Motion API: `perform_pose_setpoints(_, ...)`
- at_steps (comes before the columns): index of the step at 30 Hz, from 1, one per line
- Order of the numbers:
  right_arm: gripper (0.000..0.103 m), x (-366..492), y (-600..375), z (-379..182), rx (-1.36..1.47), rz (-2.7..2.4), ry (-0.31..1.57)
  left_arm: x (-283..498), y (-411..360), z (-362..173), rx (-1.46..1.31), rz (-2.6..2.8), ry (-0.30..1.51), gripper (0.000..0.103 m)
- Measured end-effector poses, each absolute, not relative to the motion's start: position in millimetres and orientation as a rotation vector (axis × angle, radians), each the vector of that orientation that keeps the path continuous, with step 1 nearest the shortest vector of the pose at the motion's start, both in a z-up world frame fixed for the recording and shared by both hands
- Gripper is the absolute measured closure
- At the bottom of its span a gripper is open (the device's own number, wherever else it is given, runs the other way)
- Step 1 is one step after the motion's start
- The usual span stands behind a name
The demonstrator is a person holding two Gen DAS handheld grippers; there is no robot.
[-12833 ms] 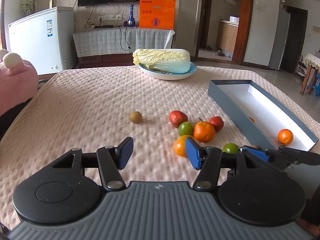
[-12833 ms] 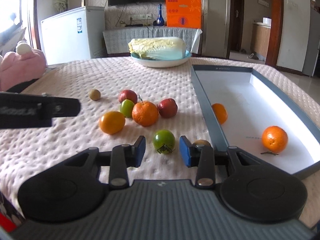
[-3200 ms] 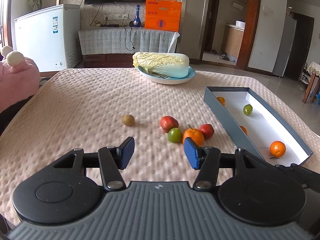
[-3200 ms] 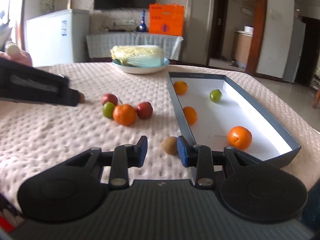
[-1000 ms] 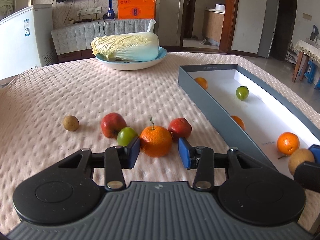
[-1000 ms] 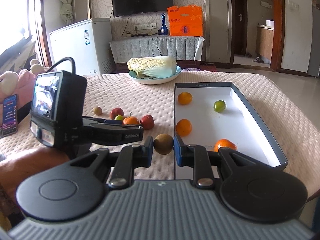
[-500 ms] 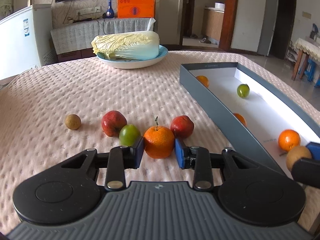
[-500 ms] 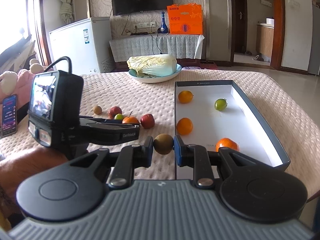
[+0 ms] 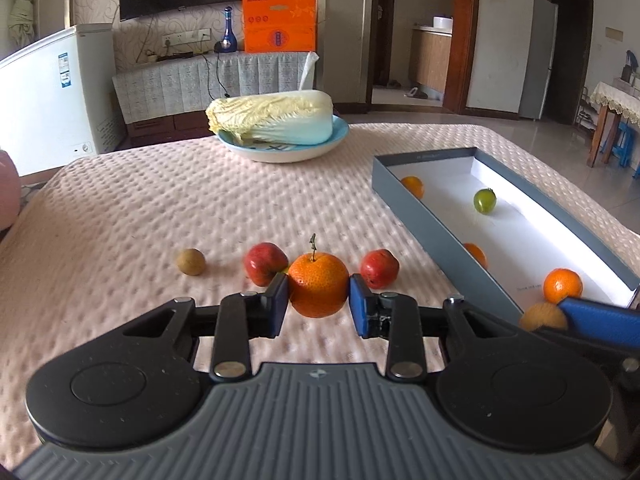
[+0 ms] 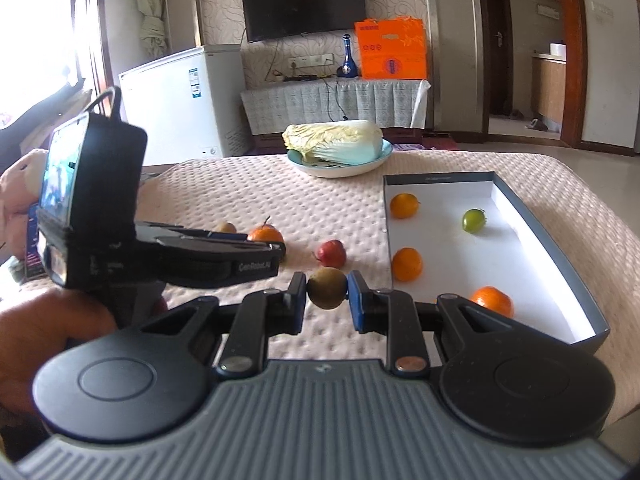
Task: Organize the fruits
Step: 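Carry the tangerine and the kiwi over the box lid with both grippers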
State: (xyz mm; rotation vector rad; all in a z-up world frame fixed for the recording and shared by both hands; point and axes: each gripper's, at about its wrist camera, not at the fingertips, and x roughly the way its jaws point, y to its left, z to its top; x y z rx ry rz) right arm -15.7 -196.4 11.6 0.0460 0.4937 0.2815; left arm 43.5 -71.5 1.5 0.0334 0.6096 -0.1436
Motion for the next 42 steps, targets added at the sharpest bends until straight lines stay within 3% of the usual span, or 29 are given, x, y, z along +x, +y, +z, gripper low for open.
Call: perform_pose_setpoints(42,0.078,-25,-219,17,0.065,0.297,0.478,42,-107,12,0.026,-0.16,0.596,0.065)
